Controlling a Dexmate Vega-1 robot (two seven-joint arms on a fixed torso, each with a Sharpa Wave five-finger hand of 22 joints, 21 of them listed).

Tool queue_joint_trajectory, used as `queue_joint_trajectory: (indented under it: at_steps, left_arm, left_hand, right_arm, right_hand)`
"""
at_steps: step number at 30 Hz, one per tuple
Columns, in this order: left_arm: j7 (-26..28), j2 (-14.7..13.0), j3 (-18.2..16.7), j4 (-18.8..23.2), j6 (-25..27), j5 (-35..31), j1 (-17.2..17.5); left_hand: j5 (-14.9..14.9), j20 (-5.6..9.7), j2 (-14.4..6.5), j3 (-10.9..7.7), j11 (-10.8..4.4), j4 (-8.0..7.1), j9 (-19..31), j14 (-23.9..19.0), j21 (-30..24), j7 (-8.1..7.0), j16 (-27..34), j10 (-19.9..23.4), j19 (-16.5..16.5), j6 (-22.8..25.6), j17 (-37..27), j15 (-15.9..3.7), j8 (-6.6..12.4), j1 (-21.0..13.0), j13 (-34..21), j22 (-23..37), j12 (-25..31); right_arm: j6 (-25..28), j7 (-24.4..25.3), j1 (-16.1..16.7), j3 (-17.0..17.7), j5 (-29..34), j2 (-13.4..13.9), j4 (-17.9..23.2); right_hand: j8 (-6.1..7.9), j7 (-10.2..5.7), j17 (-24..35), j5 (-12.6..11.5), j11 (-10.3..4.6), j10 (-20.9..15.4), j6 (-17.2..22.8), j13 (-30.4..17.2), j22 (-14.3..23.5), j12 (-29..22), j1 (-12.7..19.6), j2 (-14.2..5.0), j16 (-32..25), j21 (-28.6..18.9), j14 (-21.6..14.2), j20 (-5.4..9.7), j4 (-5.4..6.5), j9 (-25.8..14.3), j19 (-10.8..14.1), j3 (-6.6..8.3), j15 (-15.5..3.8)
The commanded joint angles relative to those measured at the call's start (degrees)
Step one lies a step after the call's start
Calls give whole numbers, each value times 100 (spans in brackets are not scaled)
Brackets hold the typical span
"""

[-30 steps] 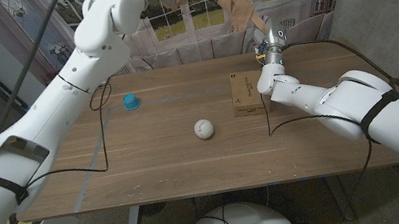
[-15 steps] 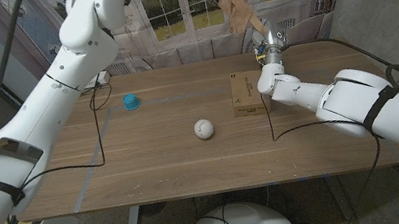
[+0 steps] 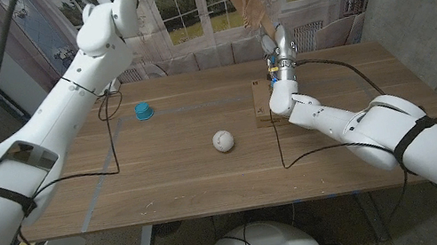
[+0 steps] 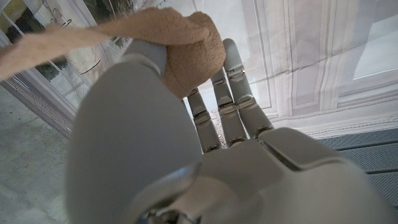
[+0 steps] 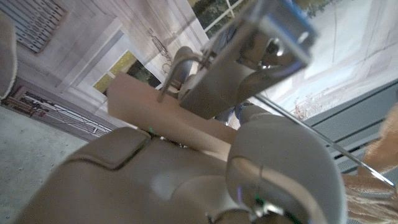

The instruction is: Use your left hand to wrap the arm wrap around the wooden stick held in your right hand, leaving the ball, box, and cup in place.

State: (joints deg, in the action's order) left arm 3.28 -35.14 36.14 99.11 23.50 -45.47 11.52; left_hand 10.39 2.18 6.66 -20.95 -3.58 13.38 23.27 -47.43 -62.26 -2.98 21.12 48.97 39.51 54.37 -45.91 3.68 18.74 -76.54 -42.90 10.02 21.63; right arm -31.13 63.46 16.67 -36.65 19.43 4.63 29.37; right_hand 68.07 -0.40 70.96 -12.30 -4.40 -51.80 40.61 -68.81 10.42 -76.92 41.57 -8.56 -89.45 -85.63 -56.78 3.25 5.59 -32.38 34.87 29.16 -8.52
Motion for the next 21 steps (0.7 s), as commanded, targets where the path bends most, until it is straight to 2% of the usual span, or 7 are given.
queue_joint_trajectory:
  at_steps: [1,5,9,14,19,21]
  left_arm:
    - [361,183,434,-886,-419,400,-116]
    - [308,156,551,-947,-607,542,-50]
    - [187,116,627,-895,-763,664,10]
    - [-6,104,698,-845,-929,796,34]
    - [-130,131,778,-843,-1103,869,38]
    - [-163,154,816,-860,-1177,884,37]
  left_hand:
    - [36,1008,-1050,-403,14,-402,20,-1019,34,677,3,43,142,842,-18,-1458,21,-1006,-32,14,17]
    - [37,1005,-1055,-405,20,-401,18,-1021,33,680,1,39,147,840,-20,-1453,18,-1011,-39,16,15]
    - [37,1007,-1049,-399,10,-402,24,-1011,36,680,-4,48,149,844,-24,-1469,20,-1007,-35,16,10]
    - [40,1005,-1050,-400,15,-398,29,-999,38,685,1,43,152,842,-50,-1456,18,-1016,-40,17,6]
    - [42,1007,-1052,-403,10,-399,34,-1020,44,691,-7,45,151,839,-40,-1453,16,-1016,-50,16,9]
    - [43,1006,-1054,-403,22,-400,36,-1017,45,689,-10,32,152,837,-42,-1458,14,-1014,-52,16,3]
  right_arm:
    - [-714,54,451,2766,3416,-349,794]
    - [-466,54,419,2680,3345,-362,859]
    - [44,54,434,2584,3306,-395,1014]
    - [1194,54,648,2700,3829,-623,1565]
    - [1413,54,642,2730,3866,-737,1604]
    - [1632,54,694,2737,3892,-802,1751]
  right_hand:
    - [41,-5,25,-3,21,-4,-25,-36,-1,-37,-116,-134,-34,-22,-11,508,8,3,-14,24,-339]
    - [57,0,24,-2,27,-10,-30,-11,0,-36,-115,-132,-33,-20,-13,495,9,-6,-12,27,-339]
    - [68,-15,24,0,-4,-10,-32,-26,0,-46,-116,-133,-32,-22,-12,503,12,-10,3,27,-340]
    - [66,-25,21,2,-29,-29,-19,24,0,-27,-103,-138,-33,-26,-24,507,4,18,21,36,-342]
    - [75,-27,21,6,-65,-45,-12,8,2,-39,-88,-141,-36,-34,-52,533,-8,26,49,47,-344]
    - [84,-32,21,8,-96,-61,-4,10,3,-43,-83,-142,-37,-37,-62,535,-12,22,50,50,-345]
